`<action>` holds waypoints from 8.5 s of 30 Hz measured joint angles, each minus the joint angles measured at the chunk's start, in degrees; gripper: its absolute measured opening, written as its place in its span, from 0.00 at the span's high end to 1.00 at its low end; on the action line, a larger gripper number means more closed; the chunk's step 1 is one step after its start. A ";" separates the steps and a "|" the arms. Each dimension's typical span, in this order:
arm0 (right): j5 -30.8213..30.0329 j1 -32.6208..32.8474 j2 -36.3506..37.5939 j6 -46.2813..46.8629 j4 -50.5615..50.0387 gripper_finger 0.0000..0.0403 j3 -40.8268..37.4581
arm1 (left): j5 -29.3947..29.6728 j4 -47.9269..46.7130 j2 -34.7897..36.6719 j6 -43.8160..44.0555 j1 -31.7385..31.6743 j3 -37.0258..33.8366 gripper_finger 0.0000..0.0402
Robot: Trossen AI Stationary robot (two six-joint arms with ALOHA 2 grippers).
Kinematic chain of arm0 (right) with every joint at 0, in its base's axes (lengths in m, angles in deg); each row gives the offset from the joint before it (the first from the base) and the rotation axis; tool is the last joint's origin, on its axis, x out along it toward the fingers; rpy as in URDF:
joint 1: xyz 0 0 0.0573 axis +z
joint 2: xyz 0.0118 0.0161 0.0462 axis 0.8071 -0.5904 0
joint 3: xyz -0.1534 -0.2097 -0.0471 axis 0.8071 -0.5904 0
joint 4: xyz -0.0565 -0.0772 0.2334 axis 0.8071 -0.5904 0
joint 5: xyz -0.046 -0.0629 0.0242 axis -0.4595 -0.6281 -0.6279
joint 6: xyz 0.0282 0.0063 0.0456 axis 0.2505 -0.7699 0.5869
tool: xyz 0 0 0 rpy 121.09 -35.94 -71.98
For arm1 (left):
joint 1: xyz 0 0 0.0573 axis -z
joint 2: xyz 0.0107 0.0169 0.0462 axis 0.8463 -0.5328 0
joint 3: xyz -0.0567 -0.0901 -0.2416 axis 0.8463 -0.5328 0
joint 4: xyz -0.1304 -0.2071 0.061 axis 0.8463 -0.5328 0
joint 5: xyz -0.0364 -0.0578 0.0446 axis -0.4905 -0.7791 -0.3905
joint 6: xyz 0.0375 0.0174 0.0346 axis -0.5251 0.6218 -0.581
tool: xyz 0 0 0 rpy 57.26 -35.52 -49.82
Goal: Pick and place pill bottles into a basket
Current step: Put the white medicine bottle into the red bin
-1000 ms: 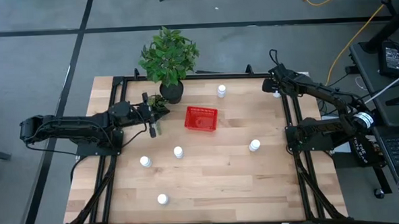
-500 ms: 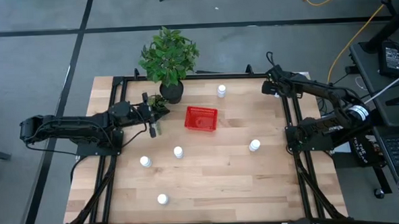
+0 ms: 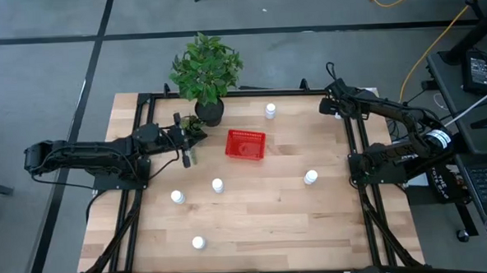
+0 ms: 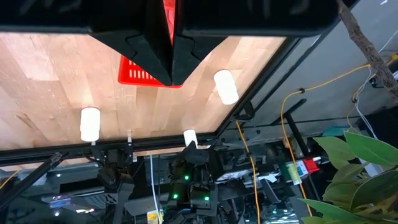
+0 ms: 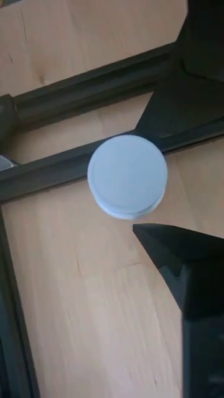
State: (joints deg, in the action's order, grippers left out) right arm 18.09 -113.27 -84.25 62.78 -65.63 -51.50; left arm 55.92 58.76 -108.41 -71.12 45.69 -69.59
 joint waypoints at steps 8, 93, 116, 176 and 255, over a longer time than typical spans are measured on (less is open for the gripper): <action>0.79 0.00 0.00 0.31 0.68 0.42 0.00 | 0.00 0.00 0.00 0.01 0.02 0.00 0.98; -3.21 2.32 3.41 1.81 3.96 0.54 -1.51 | -0.20 -0.02 0.00 1.64 -0.01 -0.01 0.99; -3.97 2.34 1.84 3.16 3.78 0.61 -1.51 | -0.20 -0.02 -0.02 1.64 -0.01 -0.02 0.98; 6.34 46.68 4.42 -28.67 22.08 0.65 4.82 | -0.17 -1.40 -0.02 1.64 0.00 -0.02 0.98; 19.66 46.84 -24.85 -44.74 14.42 0.64 29.56 | -0.17 -1.75 -0.02 5.80 0.02 -0.02 0.97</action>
State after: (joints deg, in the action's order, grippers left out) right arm 37.75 -66.44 -109.10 18.05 -51.21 -21.95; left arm 55.75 57.00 -108.43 -65.32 45.71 -69.61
